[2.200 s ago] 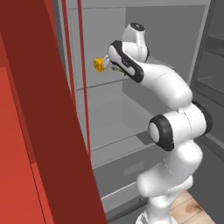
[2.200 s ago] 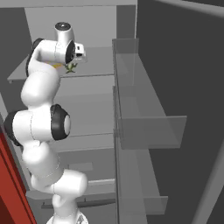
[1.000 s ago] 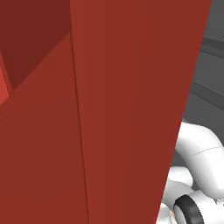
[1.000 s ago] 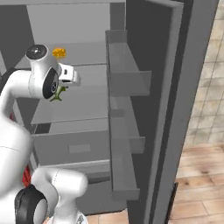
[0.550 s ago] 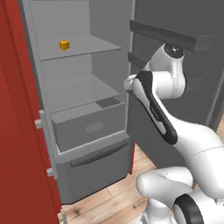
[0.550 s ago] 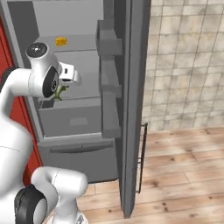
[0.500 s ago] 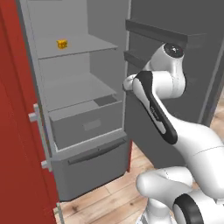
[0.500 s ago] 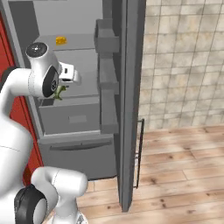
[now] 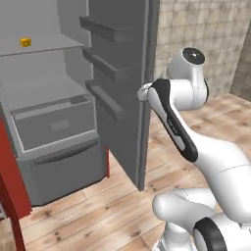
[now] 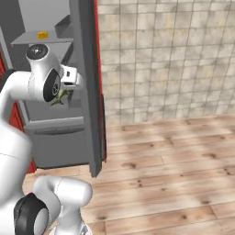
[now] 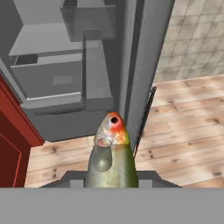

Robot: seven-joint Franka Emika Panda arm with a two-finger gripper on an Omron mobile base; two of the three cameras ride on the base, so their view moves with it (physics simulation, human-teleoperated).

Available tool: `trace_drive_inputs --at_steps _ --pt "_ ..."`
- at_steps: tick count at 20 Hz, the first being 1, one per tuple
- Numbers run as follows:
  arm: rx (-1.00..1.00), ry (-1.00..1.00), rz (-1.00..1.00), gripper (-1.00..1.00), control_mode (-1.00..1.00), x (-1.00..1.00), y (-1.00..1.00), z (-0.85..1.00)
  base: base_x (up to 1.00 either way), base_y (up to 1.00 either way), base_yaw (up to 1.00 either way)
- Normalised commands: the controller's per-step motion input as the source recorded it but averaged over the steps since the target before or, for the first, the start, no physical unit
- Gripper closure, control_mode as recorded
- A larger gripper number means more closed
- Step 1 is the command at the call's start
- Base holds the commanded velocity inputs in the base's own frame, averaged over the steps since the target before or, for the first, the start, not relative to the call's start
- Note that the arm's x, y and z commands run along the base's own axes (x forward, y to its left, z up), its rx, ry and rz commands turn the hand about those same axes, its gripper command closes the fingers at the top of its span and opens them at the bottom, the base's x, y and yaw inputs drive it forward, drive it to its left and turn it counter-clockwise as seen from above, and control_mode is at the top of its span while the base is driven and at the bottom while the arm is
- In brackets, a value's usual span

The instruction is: Take the cheese, fish, and potato from the fridge and place them on the plate on the dining counter to create an appetizer plate.

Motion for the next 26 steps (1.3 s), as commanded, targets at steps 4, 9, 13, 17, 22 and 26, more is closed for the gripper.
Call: trace_drive_inputs --at_steps 4,9,13,17,22,26 --pt "0.00 0.00 0.00 1.00 1.00 0.00 0.00 0.00 -0.36 -1.00 -0.11" --pt "0.00 0.00 0.00 1.00 1.00 0.00 0.00 0.00 -0.24 -1.00 -0.18" --pt "0.00 0.00 0.00 1.00 1.00 0.00 0.00 0.00 -0.13 -1.00 -0.36" --pt "0.00 0.00 0.00 1.00 1.00 0.00 0.00 0.00 0.00 -1.00 -0.46" --pt "0.00 0.00 0.00 1.00 1.00 0.00 0.00 0.00 0.10 -0.94 -0.57" --pt "0.00 0.00 0.00 1.00 1.00 0.00 0.00 0.00 0.37 -0.79 -0.65"
